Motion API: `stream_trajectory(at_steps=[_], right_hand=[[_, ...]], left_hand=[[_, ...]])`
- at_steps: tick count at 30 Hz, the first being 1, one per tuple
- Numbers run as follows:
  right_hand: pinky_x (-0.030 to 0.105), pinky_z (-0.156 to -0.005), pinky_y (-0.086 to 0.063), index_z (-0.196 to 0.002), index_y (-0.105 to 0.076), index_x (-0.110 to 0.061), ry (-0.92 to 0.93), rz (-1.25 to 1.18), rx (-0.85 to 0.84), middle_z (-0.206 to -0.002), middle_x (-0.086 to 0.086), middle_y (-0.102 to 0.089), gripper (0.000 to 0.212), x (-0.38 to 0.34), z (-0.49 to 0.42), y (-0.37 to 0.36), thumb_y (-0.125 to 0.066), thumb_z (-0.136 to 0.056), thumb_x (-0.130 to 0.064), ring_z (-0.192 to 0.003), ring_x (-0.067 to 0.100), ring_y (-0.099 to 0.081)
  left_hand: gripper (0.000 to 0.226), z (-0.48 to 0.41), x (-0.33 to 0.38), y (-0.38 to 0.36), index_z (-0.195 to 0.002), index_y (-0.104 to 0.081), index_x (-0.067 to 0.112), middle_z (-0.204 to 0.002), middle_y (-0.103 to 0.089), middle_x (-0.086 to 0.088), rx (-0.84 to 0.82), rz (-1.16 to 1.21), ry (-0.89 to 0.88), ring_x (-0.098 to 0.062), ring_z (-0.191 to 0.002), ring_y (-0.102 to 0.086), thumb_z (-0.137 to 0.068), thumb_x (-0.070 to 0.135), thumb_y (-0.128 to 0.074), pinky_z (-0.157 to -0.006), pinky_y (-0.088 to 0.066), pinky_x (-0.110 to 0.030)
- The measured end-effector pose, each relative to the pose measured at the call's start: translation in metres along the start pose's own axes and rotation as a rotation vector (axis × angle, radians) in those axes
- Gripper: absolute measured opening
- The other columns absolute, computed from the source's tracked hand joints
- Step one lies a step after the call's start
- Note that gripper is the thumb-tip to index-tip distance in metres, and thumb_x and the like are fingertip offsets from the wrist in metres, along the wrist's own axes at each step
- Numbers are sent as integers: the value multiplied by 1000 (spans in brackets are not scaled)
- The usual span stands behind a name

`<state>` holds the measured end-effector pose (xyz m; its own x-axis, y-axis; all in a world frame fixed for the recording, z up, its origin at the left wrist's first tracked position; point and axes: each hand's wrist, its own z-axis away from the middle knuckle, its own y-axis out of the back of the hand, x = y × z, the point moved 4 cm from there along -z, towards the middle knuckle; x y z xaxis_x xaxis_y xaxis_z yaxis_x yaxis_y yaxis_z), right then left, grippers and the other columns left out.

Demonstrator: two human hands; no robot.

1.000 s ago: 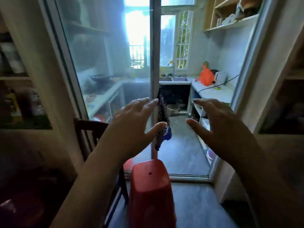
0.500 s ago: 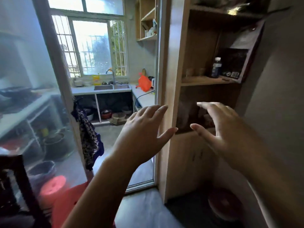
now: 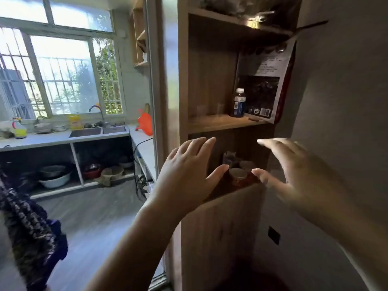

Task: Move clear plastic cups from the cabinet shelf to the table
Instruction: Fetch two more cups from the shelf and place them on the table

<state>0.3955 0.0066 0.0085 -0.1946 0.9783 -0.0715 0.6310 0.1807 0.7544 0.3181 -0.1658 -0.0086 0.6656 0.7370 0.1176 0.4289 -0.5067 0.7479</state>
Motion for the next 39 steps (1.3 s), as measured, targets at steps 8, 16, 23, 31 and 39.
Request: stream_trajectory(at_steps=[8, 16, 23, 31, 39], right_hand=[[21, -94, -26, -136, -37, -22, 13, 39, 27, -138, -6, -45, 55, 65, -105, -72, -42, -86, -46, -125, 8, -34], [27, -91, -35, -134, -35, -30, -31, 15, 2, -135, -6, -46, 54, 159, -169, -109, -44, -83, -47, -119, 9, -39], [24, -92, -30, -135, -37, -20, 134, -74, 16, -138, -1, -43, 52, 214, -266, -165, -50, -88, -36, -122, 14, -36], [28, -97, -35, -135, -36, -20, 212, -211, -83, -136, -1, -43, 48, 267, -369, -245, -49, -90, -32, -121, 14, -39], [30, -94, -38, -137, -33, -19, 196, -248, -183, -140, 3, -41, 55, 290, -426, -314, -53, -88, -33, -123, 18, -40]], left_hand=[[61, -114, -63, -75, -137, -36, 24, -140, -45, 2, 29, -18, 4, -17, -130, -37, -86, 57, -36, -103, -30, -34], [58, -204, -74, -145, -132, -42, 16, -132, -52, -6, 41, -16, 34, -24, -120, -47, -85, 50, -46, -96, -40, -40], [70, -271, -106, -193, -141, -30, 12, -145, -38, -10, -20, -208, 114, -24, -132, -33, -84, 52, -35, -105, -33, -41], [63, -330, -137, -233, -142, -24, 23, -150, -30, 1, -28, -262, 299, -17, -136, -24, -88, 51, -40, -107, -26, -38], [56, -351, -152, -256, -138, -33, 20, -141, -42, -1, -21, -324, 376, -18, -130, -33, -89, 45, -43, -102, -35, -38]])
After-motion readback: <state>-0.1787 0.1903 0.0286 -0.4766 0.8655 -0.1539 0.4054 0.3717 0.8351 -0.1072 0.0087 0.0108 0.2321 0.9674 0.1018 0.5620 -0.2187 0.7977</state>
